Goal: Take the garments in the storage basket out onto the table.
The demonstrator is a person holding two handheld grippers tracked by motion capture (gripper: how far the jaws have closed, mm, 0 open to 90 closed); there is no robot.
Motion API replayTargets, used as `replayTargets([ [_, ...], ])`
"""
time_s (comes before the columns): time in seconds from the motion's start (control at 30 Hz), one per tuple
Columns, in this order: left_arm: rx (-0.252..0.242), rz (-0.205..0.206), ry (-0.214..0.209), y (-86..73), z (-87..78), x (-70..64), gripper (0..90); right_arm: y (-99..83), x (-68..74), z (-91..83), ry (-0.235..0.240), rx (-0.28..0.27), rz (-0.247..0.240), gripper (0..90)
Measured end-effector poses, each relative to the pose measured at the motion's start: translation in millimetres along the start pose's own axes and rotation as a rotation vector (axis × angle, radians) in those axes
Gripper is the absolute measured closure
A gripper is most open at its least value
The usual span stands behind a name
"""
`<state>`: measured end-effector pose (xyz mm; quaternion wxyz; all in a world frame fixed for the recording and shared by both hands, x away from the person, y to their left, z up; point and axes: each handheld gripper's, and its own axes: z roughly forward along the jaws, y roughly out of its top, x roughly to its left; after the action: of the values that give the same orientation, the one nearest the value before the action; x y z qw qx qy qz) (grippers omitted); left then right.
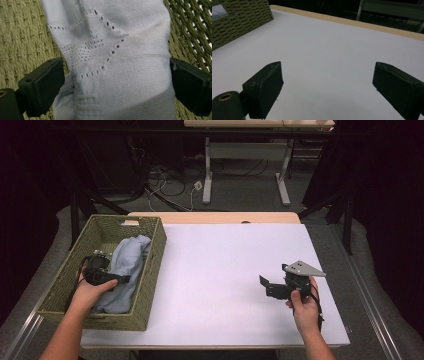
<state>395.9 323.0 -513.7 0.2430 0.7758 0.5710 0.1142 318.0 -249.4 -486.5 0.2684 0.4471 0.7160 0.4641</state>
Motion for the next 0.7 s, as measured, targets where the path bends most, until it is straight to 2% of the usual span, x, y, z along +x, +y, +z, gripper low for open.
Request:
replayTargets([
  [0.2, 0.032, -0.007, -0.009, -0.4, 2.5, 1.6, 6.0, -0.1, 0.0, 0.1, -0.001, 0.002, -0.002, 9.0],
  [0.4, 0.046, 0.001, -0.011, -1.2, 3.6, 0.5, 13.6, -0.2, 0.4, 0.2, -0.002, 0.004, -0.003, 9.1],
  [0.53, 0.058, -0.008, -0.019, -1.4, 3.7, 1.1, 18.0, -0.3, 0.6, 0.4, -0.002, 0.004, -0.001, 9.3],
  [0.7, 0.080, 0.004, -0.021, -2.2, 4.7, 0.8, 27.4, -0.5, 0.4, 0.7, -0.002, 0.004, -0.006, 9.3],
])
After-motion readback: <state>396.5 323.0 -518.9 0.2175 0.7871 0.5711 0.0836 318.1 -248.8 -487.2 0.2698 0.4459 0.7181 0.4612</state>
